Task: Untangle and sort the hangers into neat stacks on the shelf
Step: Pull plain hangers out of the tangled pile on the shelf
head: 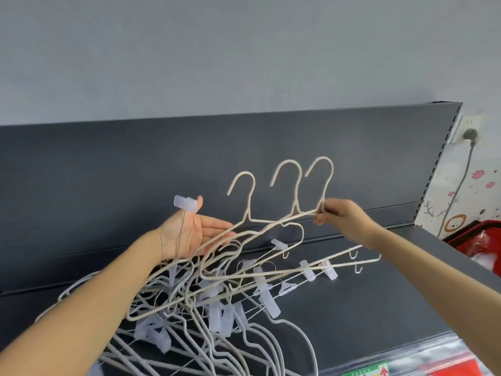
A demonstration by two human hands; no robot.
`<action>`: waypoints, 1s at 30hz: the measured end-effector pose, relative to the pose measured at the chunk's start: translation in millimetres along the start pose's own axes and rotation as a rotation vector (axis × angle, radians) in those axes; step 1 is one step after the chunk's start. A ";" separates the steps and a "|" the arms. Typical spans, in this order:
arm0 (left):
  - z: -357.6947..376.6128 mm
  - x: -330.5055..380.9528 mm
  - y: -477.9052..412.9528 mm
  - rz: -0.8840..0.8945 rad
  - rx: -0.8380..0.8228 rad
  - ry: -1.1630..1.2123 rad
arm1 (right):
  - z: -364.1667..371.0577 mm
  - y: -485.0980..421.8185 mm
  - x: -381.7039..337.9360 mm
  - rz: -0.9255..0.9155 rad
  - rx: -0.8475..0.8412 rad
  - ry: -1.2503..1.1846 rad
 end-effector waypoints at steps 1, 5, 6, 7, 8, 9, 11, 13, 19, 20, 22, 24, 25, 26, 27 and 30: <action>2.0 0.0 0.2 0.002 -0.007 0.003 | 8.9 -3.9 -4.1 -0.016 -0.020 0.023; 3.9 -1.6 2.8 -0.001 -0.042 0.002 | 35.0 -13.4 -14.7 -0.084 -0.059 0.067; 3.9 -2.1 4.2 -0.007 -0.055 -0.004 | 40.8 -14.5 -16.7 -0.112 -0.066 0.089; 4.4 -2.5 5.9 -0.016 -0.067 0.001 | 46.5 -15.4 -18.6 -0.145 -0.071 0.116; 4.5 -3.0 7.6 -0.026 -0.079 0.016 | 52.5 -16.9 -20.5 -0.174 -0.079 0.141; 4.8 -3.4 9.2 -0.031 -0.091 0.027 | 58.1 -18.4 -21.9 -0.198 -0.090 0.163; 6.4 -3.6 12.5 -0.025 -0.088 0.026 | 67.9 -21.4 -23.5 -0.231 -0.120 0.195; 5.9 -3.7 13.5 -0.015 -0.054 0.024 | 74.8 -24.8 -23.4 -0.249 -0.156 0.211; 0.6 -6.1 13.6 -0.023 -0.009 0.053 | 86.6 -35.4 -26.2 -0.288 -0.184 0.230; 0.0 -5.9 13.7 -0.026 -0.011 0.059 | 88.6 -36.9 -26.0 -0.301 -0.183 0.223; -1.7 -5.4 13.9 -0.030 -0.031 0.071 | 91.6 -39.1 -26.8 -0.352 -0.211 0.233; -3.0 -5.4 14.3 -0.033 -0.039 0.057 | 94.2 -41.3 -26.9 -0.401 -0.266 0.270; -3.8 -5.4 14.4 -0.030 -0.033 0.036 | 94.7 -41.5 -27.3 -0.411 -0.288 0.284; -4.7 -5.6 14.2 -0.026 -0.026 0.019 | 95.0 -41.6 -27.2 -0.411 -0.299 0.289; -5.2 -5.6 14.3 -0.021 -0.020 0.009 | 94.7 -40.9 -27.6 -0.405 -0.297 0.289; -10.9 -3.9 15.3 0.020 0.047 0.004 | 91.3 -37.6 -28.0 -0.369 -0.261 0.288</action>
Point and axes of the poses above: each hand's wrist, its own y-axis away from the middle knuckle, its own z-axis out of the palm, x = y × z, the point moved 2 cm from there along -y, towards the middle knuckle, and after that the axes turned 9 degrees about x, right-handed, at the moved point
